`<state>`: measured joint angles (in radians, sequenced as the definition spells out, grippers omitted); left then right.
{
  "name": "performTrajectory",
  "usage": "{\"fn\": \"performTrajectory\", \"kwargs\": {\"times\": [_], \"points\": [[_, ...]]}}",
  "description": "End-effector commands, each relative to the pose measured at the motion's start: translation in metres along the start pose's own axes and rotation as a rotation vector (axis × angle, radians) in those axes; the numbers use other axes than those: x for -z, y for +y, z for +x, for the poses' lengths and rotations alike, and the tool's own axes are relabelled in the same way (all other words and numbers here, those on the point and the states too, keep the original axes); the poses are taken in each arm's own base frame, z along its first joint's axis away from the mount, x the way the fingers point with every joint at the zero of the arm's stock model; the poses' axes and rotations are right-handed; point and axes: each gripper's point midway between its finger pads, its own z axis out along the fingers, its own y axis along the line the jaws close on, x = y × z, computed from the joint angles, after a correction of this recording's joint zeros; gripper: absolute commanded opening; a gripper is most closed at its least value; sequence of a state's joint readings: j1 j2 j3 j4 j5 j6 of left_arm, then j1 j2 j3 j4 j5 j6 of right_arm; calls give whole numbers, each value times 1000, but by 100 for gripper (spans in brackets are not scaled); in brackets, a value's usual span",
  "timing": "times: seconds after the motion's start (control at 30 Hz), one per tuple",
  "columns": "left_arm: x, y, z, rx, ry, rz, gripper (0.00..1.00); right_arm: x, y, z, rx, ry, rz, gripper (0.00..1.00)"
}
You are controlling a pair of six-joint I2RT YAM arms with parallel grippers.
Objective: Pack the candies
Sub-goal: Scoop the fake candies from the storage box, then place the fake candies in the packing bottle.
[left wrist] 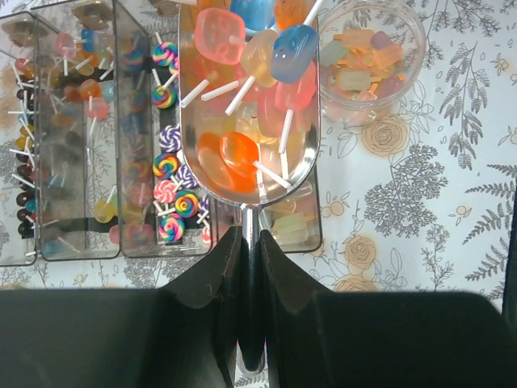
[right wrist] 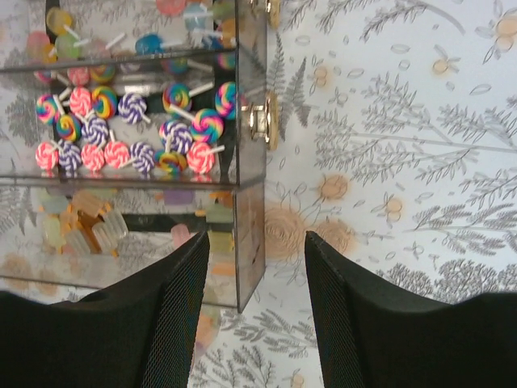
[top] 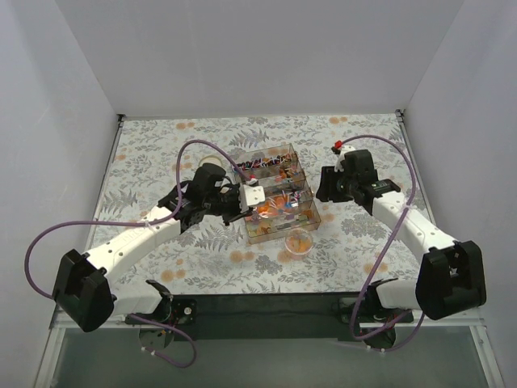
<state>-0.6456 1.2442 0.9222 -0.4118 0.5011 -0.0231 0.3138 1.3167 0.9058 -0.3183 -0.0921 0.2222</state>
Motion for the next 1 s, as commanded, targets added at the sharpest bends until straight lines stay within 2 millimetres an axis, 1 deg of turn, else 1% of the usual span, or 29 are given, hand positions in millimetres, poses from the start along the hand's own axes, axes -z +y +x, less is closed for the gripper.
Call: {"fn": "performTrajectory", "kwargs": {"times": [0.0, 0.03, 0.07, 0.1, 0.17, 0.2, 0.23, 0.3, 0.33, 0.47, 0.5, 0.53, 0.6, 0.63, 0.7, 0.77, 0.83, 0.87, 0.97], "points": [[6, -9, -11, -26, -7, -19, 0, 10, 10, 11, -7, -14, -30, 58], [5, -11, -10, -28, 2, -17, 0, 12, 11, 14, -8, -15, -33, 57], [5, -14, -11, -30, 9, -13, 0, 17, 13, 14, -3, -28, -40, 58], [4, -19, -9, -36, 27, -5, 0, 17, 13, 23, -1, -13, -42, 58], [4, -24, -9, -40, 41, 2, 0, 24, 14, 28, 1, -23, -47, 58], [4, -29, -8, -46, 58, 9, 0, 26, 13, 31, 1, -25, -46, 58], [3, -32, -7, -43, 65, 15, 0, 26, 11, 38, -2, -16, -42, 58], [3, -40, -8, -48, 79, 32, 0, 32, 10, 41, 0, -25, -36, 58], [2, -41, -7, -45, 92, 26, 0, 33, 8, 48, 1, -15, -30, 58], [1, -51, -3, -25, 125, 57, 0, 41, 4, 59, 6, -20, -23, 58], [0, -54, -5, -31, 132, 64, 0, 42, 4, 61, 7, -22, -22, 58], [0, -54, -3, -29, 149, 58, 0, 43, 3, 62, 8, -25, -23, 58], [-3, -62, 2, -21, 189, 83, 0, 45, 2, 66, 10, -29, -19, 58], [-4, -62, -1, -20, 194, 83, 0, 46, 1, 66, 12, -32, -19, 58], [-7, -66, 3, -20, 232, 97, 0, 46, 1, 68, 15, -32, -18, 58], [-7, -65, 5, -25, 270, 89, 0, 46, 0, 70, 17, -33, -17, 58], [-12, -70, 8, -25, 305, 104, 0, 46, -1, 72, 18, -30, -15, 58], [-13, -69, 4, -26, 307, 103, 0, 47, -1, 72, 21, -34, -14, 58], [-16, -69, 3, -34, 327, 102, 0, 47, -2, 72, 25, -35, -13, 58]]}}
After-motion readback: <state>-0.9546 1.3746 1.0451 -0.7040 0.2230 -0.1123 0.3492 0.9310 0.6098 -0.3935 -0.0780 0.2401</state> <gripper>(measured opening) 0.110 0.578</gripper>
